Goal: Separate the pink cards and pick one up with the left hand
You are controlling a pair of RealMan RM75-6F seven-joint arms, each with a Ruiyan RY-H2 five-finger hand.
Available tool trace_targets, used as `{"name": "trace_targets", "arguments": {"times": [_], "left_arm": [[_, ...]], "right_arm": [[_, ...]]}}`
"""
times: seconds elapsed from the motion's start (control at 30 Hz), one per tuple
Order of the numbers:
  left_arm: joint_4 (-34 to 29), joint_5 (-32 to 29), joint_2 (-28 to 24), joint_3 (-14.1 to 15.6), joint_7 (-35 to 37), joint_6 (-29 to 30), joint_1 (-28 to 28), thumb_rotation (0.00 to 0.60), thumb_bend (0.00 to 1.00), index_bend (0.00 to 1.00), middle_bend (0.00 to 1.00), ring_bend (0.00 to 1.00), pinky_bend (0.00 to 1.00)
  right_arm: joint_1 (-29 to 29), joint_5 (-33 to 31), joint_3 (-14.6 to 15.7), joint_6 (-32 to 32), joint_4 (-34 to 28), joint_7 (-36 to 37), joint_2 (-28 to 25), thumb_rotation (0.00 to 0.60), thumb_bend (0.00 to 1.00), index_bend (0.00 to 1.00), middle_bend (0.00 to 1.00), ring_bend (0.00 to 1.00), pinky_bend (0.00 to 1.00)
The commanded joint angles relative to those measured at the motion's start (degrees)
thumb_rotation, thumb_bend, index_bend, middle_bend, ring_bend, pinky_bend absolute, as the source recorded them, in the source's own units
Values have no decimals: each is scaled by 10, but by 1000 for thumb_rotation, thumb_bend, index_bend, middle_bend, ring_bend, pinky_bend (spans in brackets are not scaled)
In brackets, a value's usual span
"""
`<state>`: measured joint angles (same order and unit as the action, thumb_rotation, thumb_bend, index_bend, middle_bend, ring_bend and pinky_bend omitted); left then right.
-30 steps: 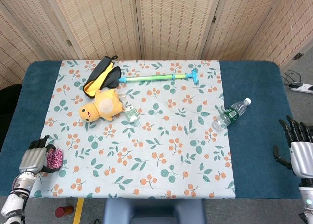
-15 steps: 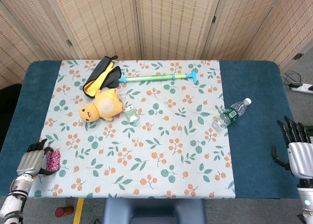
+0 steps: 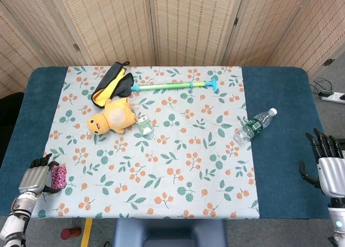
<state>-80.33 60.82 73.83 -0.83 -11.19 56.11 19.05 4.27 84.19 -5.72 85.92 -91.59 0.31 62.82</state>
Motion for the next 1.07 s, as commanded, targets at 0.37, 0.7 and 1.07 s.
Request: {"name": "trace_targets", "arguments": {"times": [0.37, 0.7, 1.07], "left_arm": [[-69, 28, -36, -22, 18, 48, -6, 598, 133, 199, 0, 0, 0], [-129, 74, -40, -50, 26, 164, -34, 600, 135, 198, 0, 0, 0], [-168, 135, -33, -29, 4, 254, -77, 600, 135, 192, 0, 0, 0]], "right_arm": [[4, -4, 2, -16, 7, 19, -7, 481, 549, 2, 0, 0, 0], [7, -12, 6, -43, 32, 90, -16, 518, 549, 2, 0, 0, 0], [9, 4, 9, -40, 56, 144, -5, 530, 549, 2, 7, 0, 0]]}}
